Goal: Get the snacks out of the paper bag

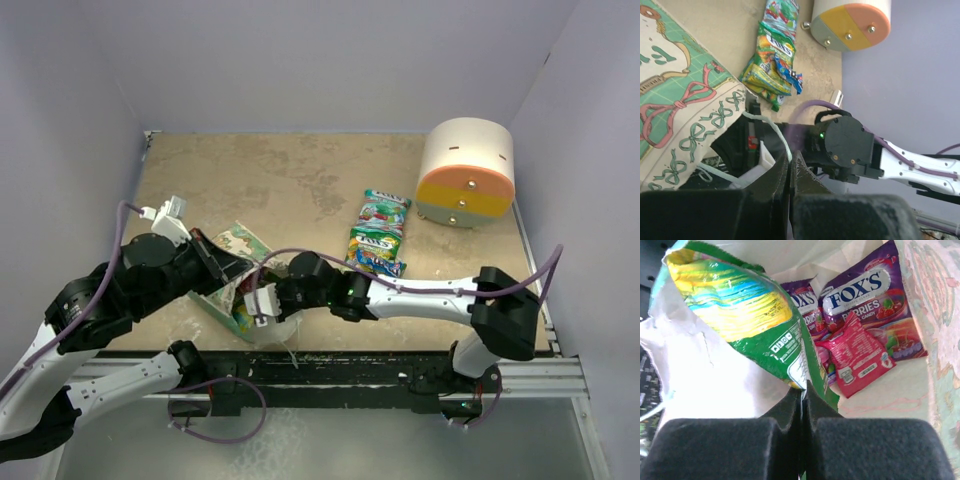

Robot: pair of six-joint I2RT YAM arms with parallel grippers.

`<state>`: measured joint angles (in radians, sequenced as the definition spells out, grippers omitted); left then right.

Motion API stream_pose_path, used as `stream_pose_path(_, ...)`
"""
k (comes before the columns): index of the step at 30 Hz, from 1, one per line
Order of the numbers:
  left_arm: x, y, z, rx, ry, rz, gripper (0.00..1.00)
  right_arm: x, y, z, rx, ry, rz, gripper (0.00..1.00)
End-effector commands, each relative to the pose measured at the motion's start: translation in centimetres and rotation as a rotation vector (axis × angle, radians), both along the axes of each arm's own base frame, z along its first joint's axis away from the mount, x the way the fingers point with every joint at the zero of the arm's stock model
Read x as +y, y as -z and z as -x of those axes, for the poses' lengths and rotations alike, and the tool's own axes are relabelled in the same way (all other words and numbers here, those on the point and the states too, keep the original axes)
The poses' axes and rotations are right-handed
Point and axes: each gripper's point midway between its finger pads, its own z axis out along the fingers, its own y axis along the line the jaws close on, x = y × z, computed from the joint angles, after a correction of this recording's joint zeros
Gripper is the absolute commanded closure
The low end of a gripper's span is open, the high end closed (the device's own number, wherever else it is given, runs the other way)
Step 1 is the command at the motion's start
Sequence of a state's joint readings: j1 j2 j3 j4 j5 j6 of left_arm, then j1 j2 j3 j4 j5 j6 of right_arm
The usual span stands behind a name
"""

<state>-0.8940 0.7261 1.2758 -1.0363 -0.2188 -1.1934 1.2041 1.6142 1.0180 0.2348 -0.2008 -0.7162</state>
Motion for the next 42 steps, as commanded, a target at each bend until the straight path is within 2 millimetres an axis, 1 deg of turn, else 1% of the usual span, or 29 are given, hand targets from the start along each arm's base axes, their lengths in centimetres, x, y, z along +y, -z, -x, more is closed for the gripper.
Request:
stream_pose_path(1, 0.5, -1.4, -0.8, -0.082, -0.022, -0.003, 1.00, -1.4, -2.1, 1.9, 0.109, -0.002, -0.051, 1.00)
stream_pose_path(3, 0.4, -1.4, -0.9, -0.092, -0.023, 0.004, 1.00, -1.7, -1.7, 1.3, 0.110, 0.050, -0.047, 1.00)
stream_pose_path(5, 0.3, -1.5, -1.0, -0.098, -0.022, 0.010, 1.00, -1.6, -1.4, 1.3, 0.140, 0.065, -0.037, 1.00)
stream_pose_path(7, 0.3, -1.4, -1.0, -0.100, -0.020, 0.010, 1.00, -2.0, -1.3, 1.5, 0.158, 0.071, -0.015, 1.00)
stream_pose_path(8, 0.2, -1.4, -1.0, -0.100, -0.018, 0.009, 1.00, -2.2, -1.7, 1.8, 0.168, 0.070, -0.017, 1.00)
stream_pose_path(10, 0.2, -1.2, -1.0, -0.095, -0.017, 0.007, 1.00, -2.7, -3.4, 2.3, 0.176, 0.059, -0.051, 1.00)
stream_pose_path(13, 0.0, -1.1, -1.1, -0.089, -0.018, 0.012, 1.00, -4.7, -5.3, 3.4, 0.196, 0.054, -0.084, 1.00)
stream_pose_path(18, -0.3, -1.3, -1.4, -0.097, -0.019, 0.012, 1.00, -9.3, -7.6, 5.4, 0.253, 0.082, -0.083, 1.00)
stream_pose_path(21, -0.6, -1.1, -1.7, -0.097, -0.016, 0.000, 1.00, -12.0, -9.6, 6.2, 0.320, 0.155, -0.119, 1.00)
stream_pose_path(22, -0.8, -1.1, -1.8, -0.095, -0.012, -0.003, 1.00, -13.1, -10.4, 5.7, 0.323, 0.213, -0.137, 1.00)
stream_pose_path(24, -1.1, -0.8, -2.0, -0.089, -0.006, -0.015, 1.00, -15.1, -12.0, 4.6, 0.317, 0.331, -0.187, 1.00)
stream_pose_path(25, -1.3, -0.7, -2.0, -0.087, -0.003, -0.018, 1.00, -16.4, -13.2, 3.4, 0.290, 0.425, -0.232, 1.00)
stream_pose_path(26, -1.4, -0.6, -2.1, -0.084, -0.001, -0.021, 1.00, -17.2, -14.1, 2.7, 0.294, 0.491, -0.275, 1.00)
stream_pose_path(27, -1.5, -0.4, -2.2, -0.081, 0.000, -0.027, 1.00, -18.9, -15.1, 0.6, 0.265, 0.649, -0.334, 1.00)
stream_pose_path(29, -1.6, -0.4, -2.3, -0.081, 0.001, -0.030, 1.00, -21.9, -16.8, -2.3, 0.235, 0.908, -0.453, 1.00)
stream_pose_path(30, -1.6, -0.4, -2.3, -0.082, 0.002, -0.032, 1.00, -23.2, -17.0, -3.4, 0.209, 1.015, -0.481, 1.00)
stream_pose_path(31, -1.7, -0.4, -2.4, -0.083, 0.002, -0.033, 1.00, -24.1, -18.3, -4.2, 0.187, 1.080, -0.516, 1.00)
stream_pose_path(32, -1.7, -0.4, -2.4, -0.083, 0.003, -0.034, 1.00, -24.7, -18.4, -5.0, 0.163, 1.130, -0.516, 1.00)
stream_pose_path(34, -1.8, -0.6, -2.4, -0.085, 0.006, -0.034, 1.00, -25.5, -18.0, -6.9, 0.143, 1.214, -0.491, 1.00)
stream_pose_path(37, -1.9, -0.8, -2.4, -0.088, 0.012, -0.038, 1.00, -26.9, -16.4, -10.6, 0.194, 1.319, -0.468, 1.00)
stream_pose_path(40, -2.2, -1.0, -2.4, -0.089, 0.027, -0.040, 1.00, -27.4, -14.7, -13.8, 0.195, 1.358, -0.418, 1.00)
stream_pose_path(42, -2.6, -1.0, -2.4, -0.088, 0.041, -0.043, 1.00, -27.6, -13.2, -15.6, 0.175, 1.377, -0.351, 1.00)
